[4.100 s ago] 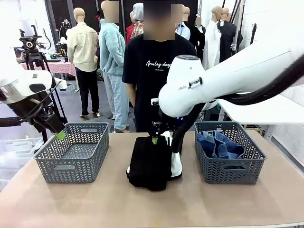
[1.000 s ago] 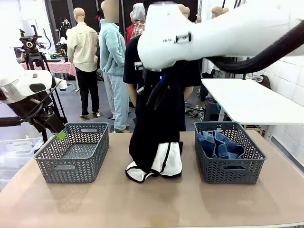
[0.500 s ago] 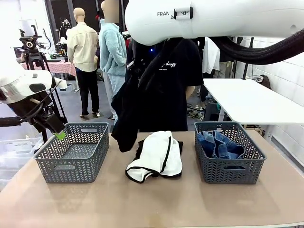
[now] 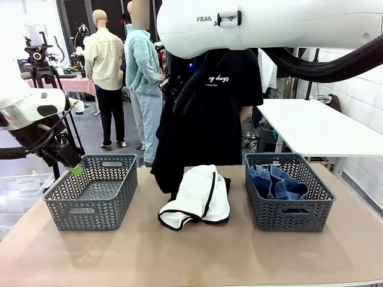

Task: Sort the tops and bottoms.
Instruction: Lift clothes from the center of the table with your right hand.

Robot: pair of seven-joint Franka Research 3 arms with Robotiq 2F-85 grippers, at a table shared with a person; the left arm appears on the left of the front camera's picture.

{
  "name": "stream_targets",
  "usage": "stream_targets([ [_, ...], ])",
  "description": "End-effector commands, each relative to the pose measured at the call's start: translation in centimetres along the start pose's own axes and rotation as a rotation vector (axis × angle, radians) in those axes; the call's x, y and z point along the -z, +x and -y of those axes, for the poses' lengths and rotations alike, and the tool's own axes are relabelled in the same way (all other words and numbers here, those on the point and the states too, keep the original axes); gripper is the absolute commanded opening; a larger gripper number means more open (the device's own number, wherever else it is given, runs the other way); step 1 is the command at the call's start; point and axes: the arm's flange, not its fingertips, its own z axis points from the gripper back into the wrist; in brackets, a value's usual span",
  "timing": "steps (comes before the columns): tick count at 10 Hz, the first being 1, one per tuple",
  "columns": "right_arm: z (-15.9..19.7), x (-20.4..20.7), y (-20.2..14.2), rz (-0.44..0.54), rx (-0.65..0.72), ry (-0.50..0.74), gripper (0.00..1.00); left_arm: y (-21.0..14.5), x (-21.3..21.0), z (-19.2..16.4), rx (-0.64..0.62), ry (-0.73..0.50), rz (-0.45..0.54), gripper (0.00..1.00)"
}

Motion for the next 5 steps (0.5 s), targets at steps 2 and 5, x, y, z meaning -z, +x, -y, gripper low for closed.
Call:
stream_targets([
  [2, 0.6, 0.1, -1.2, 0.012, 0.030, 0.030, 0.00, -0.1, 0.0, -0.1, -0.001, -0.007, -0.004, 1.00],
  [5, 2.3, -4.3, -3.4, 0.072, 0.092, -0.067, 0.00, -0.1, 0.0, -0.1, -0.001, -0.007, -0.004, 1.00],
])
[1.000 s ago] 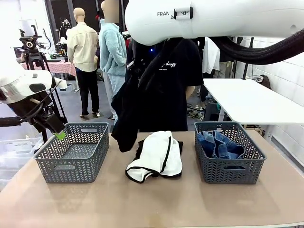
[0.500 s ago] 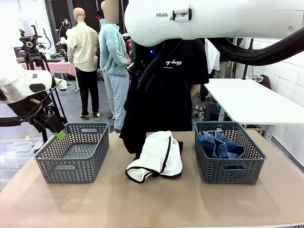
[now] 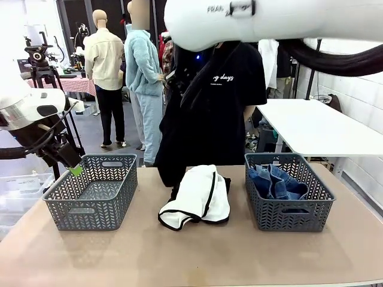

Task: Sort the tops and bottoms.
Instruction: Lift clothes from the center of the table with your right hand.

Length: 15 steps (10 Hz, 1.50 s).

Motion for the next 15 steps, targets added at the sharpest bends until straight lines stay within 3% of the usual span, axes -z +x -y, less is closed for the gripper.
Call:
stream_targets([
  [1, 1.6, -1.7, -2.3, 0.024, 0.063, -0.067, 0.00, -0.1, 0.0, 0.0, 0.000, -0.006, -0.004, 1.00],
  [15, 1.7, -2.7, -1.3, 0.019, 0.040, -0.037, 0.00, -0.1, 0.0, 0.0, 0.000, -0.006, -0.004, 1.00],
])
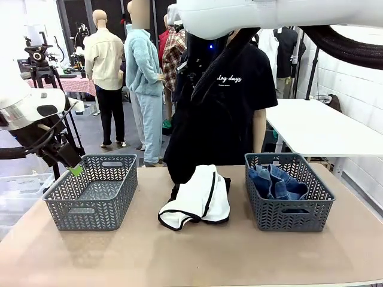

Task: Sort the tops and bottoms.
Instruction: Lift clothes from the center of the table with your right hand, then sort the clothes according to human instructions.

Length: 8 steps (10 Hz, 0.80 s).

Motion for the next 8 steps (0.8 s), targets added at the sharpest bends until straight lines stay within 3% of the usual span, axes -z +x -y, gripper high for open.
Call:
stream_targets([
  [1, 0.11, -0.38, 0.32, 0.013, -0.006, 0.007, 0.00, -0.12, 0.03, -0.05, 0.000, -0.006, -0.004, 1.00],
  [8, 0.11, -0.38, 0.32, 0.013, -0.006, 0.007, 0.00, -0.12, 0.03, -0.05, 0.000, -0.006, -0.004, 1.00],
])
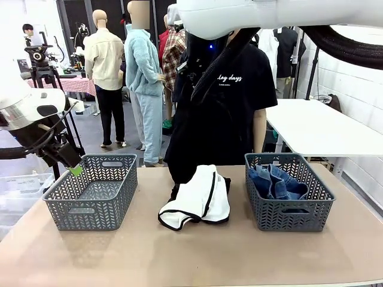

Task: Sort the tops and bottoms.
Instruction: Sort the clothes according to human instructions.

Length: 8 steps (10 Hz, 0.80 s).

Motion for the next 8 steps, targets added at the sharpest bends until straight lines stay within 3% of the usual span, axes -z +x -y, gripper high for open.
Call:
stream_targets([
  [1, 0.11, -0.38, 0.32, 0.013, -0.006, 0.007, 0.00, -0.12, 0.03, -0.05, 0.000, -0.006, -0.004, 1.00],
  [8, 0.11, -0.38, 0.32, 0.013, -0.006, 0.007, 0.00, -0.12, 0.03, -0.05, 0.000, -0.006, -0.004, 1.00],
])
